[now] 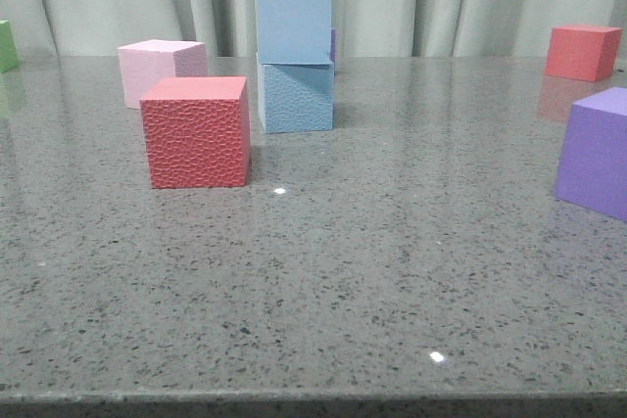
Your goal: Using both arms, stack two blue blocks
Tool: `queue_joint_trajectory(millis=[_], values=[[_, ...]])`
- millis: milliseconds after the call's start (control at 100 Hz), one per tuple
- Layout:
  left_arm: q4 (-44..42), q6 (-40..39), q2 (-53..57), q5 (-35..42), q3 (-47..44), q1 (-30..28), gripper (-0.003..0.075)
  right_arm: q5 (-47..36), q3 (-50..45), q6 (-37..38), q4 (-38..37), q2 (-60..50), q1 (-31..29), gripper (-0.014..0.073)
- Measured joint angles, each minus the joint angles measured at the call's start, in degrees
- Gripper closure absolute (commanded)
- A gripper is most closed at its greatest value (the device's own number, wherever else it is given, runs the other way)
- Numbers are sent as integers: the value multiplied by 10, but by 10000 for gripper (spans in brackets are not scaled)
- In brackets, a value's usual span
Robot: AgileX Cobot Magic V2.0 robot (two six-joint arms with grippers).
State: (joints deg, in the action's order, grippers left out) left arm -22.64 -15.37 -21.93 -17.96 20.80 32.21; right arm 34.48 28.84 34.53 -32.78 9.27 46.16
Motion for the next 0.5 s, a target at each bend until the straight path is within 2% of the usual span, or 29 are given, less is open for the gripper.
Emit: queue_joint_trajectory(millis=[130, 330, 500], values=[[19, 30, 44, 1, 0, -71, 739, 0, 0, 0, 0, 0, 0, 706], [50, 35, 105, 9, -14, -186, 739, 0, 0, 0, 0, 0, 0, 706], [117, 79, 152, 42, -67, -245, 739, 0, 0, 0, 0, 0, 0, 706]])
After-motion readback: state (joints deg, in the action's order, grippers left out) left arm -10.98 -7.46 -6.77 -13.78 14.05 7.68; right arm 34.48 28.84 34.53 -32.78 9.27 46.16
